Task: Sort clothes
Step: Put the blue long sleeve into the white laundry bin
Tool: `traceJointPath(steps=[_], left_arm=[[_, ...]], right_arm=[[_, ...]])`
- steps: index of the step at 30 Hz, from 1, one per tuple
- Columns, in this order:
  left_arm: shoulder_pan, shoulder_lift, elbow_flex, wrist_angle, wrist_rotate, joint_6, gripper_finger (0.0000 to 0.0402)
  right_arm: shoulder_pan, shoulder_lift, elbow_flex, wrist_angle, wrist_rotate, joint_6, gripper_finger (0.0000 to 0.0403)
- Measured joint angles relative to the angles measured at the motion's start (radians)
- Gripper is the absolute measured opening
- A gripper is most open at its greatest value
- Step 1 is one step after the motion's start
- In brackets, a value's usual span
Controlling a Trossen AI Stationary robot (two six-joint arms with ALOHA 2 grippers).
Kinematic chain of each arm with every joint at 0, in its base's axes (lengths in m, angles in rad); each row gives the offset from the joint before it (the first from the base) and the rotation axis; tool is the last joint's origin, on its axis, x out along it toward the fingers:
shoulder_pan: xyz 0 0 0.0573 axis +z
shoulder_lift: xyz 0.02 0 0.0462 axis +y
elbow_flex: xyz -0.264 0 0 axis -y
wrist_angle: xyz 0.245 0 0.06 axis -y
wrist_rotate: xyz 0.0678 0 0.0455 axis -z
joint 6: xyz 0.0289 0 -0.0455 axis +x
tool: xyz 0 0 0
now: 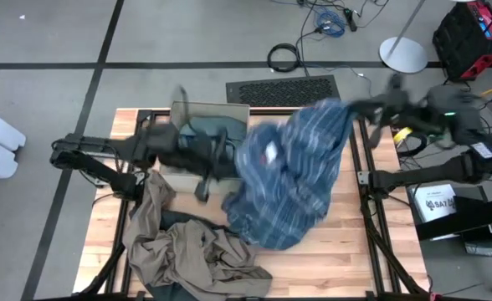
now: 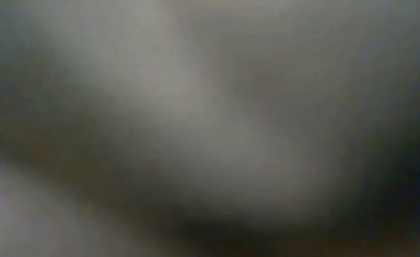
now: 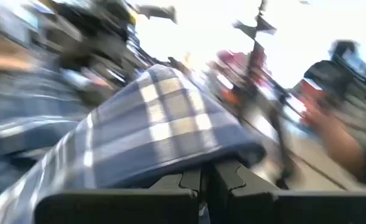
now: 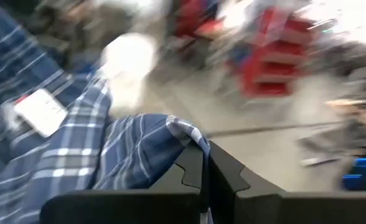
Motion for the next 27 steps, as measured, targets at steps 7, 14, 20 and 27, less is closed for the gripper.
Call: traceJointPath(steps=[7,14,20,27], left_arm=[[0.199,0.088,0.255,0.021,-0.068,-0.001,0.0009],[0.357,0.344,0.695,-0.034,0.098,-0.049,0.0004],[0.458,0.541,0.919,0.125,0.127,-0.079,0.0004],[0.587,0.565,0.908,0.181,0.267,-0.342,0.0003]], right_arm=[[0.005,-0.071,-0.001,0.350,0.282,-0.231,0.0000],[0.005,-0.002,0.000,0.826,0.290,-0.611,0.0000],[-0.028,0.120,0.000,1.178,0.290,-0.951,0.0000],[-0.099,0.214,0.123,0.925,0.315,-0.799,0.0000]])
